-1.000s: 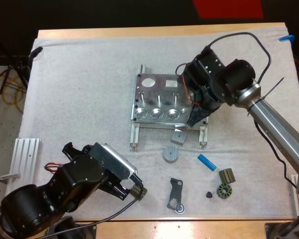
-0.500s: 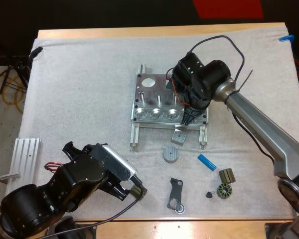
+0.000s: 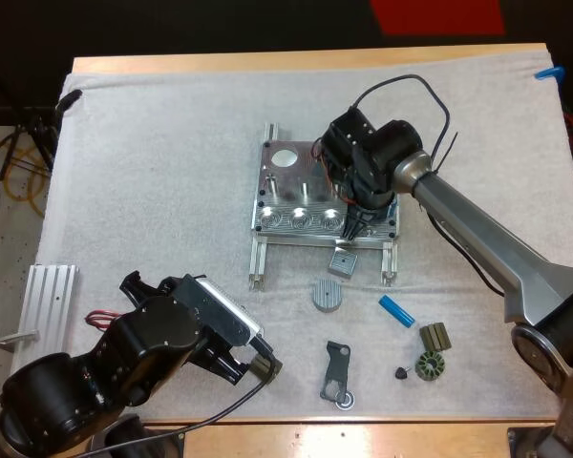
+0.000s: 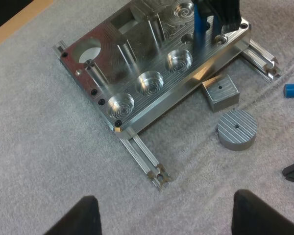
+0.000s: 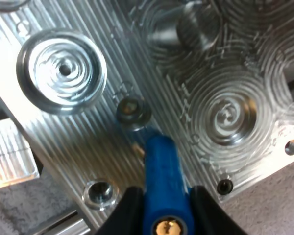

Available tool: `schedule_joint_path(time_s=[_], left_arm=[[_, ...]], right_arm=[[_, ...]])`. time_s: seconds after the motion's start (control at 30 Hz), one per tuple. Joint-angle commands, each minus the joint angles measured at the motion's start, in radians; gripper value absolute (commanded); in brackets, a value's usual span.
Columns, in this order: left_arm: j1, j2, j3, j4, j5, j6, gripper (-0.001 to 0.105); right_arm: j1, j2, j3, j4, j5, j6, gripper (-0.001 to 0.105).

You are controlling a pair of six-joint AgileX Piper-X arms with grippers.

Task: Load cells from right to left

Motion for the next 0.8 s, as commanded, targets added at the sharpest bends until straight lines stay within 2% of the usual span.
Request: schedule_joint_path(time_s=[0.0,0.63,0.77], left_arm=[[-0.002,-0.001,-0.001,0.006,-0.020,0.000,0.057],[-0.002,-0.001,-0.001,0.006,-0.020,0.006,0.057],[-0.002,-0.001,-0.001,0.006,-0.020,0.006,0.057]], right_arm=[[-0.003,-0.005,-0.008,-0.009,0.004,-0.013,0.005],[-0.005,0.003,-0.008,0.044,0.042,-0.013,0.005],[-0.005,0.003,-0.008,0.044,-0.004,-0.013,0.005]])
